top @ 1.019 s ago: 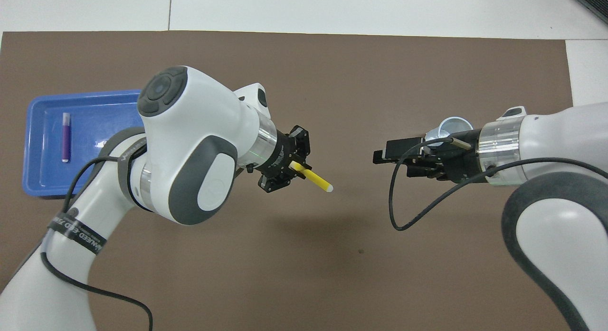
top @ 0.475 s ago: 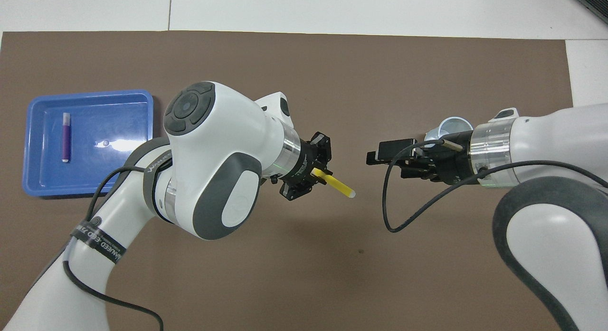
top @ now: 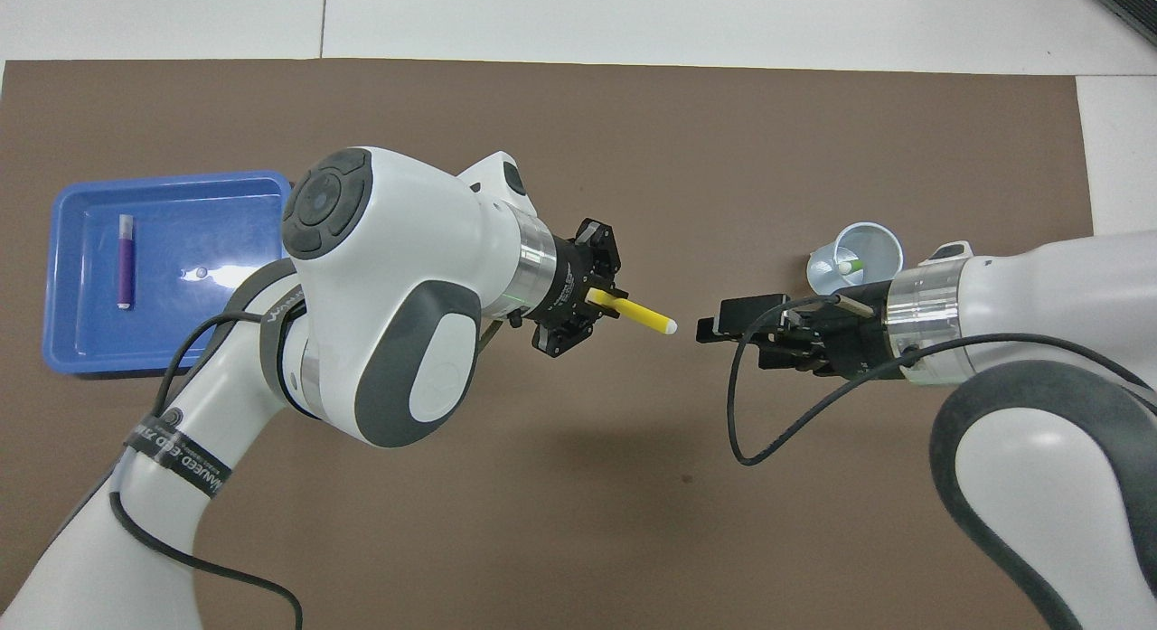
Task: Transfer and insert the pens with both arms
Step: 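Lift the yellow pen toward the right gripper while the right gripper approaches, then close the right gripper on the yellow pen held by the left gripper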
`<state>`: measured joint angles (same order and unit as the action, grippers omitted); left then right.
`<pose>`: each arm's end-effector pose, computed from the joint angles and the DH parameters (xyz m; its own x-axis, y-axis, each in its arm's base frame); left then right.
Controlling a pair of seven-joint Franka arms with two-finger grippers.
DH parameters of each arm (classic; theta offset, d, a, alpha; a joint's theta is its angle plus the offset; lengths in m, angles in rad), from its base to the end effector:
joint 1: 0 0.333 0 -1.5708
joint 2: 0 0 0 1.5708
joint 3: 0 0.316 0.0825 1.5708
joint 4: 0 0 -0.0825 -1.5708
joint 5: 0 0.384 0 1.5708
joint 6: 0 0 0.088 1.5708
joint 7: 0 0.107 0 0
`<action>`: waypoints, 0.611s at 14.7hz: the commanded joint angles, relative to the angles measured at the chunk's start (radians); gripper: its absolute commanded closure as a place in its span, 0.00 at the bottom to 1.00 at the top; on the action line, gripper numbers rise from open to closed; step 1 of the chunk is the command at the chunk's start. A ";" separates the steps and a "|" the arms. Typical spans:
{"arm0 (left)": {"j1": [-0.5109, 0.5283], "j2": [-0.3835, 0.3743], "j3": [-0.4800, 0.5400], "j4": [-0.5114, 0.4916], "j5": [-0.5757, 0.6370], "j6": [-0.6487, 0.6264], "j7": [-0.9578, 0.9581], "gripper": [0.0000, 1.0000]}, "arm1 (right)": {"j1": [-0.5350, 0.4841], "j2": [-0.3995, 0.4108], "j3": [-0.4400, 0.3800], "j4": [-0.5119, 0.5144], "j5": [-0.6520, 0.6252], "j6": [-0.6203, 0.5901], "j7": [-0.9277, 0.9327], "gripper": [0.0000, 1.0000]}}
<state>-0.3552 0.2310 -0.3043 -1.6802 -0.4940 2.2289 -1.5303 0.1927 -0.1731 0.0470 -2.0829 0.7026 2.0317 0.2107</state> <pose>0.5220 -0.4017 0.5080 0.4290 0.7536 -0.4981 0.9032 -0.3470 0.2528 0.4974 0.1605 0.5254 0.9706 -0.2179 -0.1023 -0.2353 -0.7686 -0.5950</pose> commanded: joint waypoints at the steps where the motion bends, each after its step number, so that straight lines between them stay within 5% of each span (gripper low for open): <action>1: -0.025 -0.004 0.008 -0.010 -0.018 0.025 -0.021 1.00 | 0.011 -0.016 0.002 -0.022 0.025 0.045 0.019 0.08; 4: -0.034 -0.004 0.008 -0.010 -0.018 0.025 -0.036 1.00 | 0.011 -0.006 0.002 -0.016 0.025 0.059 0.007 0.09; 9: -0.045 -0.004 0.008 -0.009 -0.018 0.025 -0.037 1.00 | 0.025 -0.006 0.004 -0.016 0.025 0.084 0.010 0.28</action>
<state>-0.3784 0.2327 -0.3065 -1.6808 -0.4940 2.2371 -1.5546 0.2121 -0.1729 0.0486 -2.0842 0.7027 2.0840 0.2157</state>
